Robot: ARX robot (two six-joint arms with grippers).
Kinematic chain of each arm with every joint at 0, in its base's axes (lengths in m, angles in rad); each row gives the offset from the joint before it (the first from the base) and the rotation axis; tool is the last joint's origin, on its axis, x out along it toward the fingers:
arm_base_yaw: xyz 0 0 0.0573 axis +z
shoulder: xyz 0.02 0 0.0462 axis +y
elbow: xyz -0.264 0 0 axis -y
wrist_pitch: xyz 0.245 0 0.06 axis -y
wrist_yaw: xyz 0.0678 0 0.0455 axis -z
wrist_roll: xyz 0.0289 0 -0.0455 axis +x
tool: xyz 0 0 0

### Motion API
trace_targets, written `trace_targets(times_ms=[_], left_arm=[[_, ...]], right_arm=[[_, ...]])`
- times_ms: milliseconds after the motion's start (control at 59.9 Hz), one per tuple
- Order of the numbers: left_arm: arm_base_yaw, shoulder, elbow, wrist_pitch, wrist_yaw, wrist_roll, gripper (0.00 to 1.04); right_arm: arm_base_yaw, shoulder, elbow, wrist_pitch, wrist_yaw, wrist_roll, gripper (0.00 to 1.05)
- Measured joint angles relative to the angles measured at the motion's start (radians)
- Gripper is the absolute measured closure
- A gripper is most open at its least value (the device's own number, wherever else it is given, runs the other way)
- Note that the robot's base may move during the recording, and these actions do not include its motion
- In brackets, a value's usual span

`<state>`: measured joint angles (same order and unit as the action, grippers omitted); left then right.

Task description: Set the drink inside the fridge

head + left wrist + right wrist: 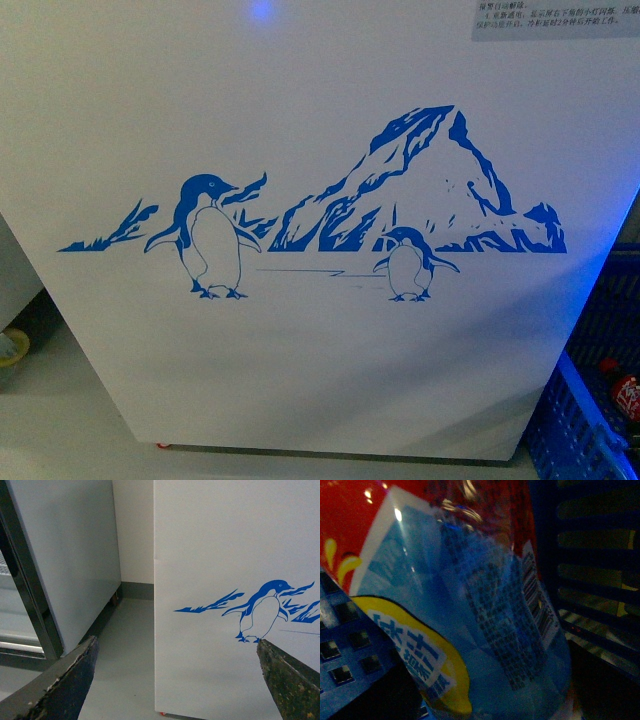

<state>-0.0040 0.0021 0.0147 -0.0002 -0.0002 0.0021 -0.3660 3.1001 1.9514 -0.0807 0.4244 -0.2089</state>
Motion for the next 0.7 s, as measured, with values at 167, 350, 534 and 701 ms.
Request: trace_targets(times_ms=[167,350,534,701], left_arm=[[0.000,0.000,0.000,0.000,0.000,0.000,0.08],[0.000,0.000,0.000,0.000,0.000,0.000,0.08],[0.000,0.000,0.000,0.000,0.000,0.000,0.08],[0.000,0.000,0.000,0.000,0.000,0.000,0.08]], right_arm=[[0.000,-0.031,-0.069,0.048,-0.011,0.008,0.48],[0.010,-0.135,-0.259,0.147,-0.054,0.031,0.59],[0.037,-0.373,-0.521,0.275,-0.098,0.064,0.62],[0.037,-0.758,-0.830,0.404,-0.143,0.118,0.63]])
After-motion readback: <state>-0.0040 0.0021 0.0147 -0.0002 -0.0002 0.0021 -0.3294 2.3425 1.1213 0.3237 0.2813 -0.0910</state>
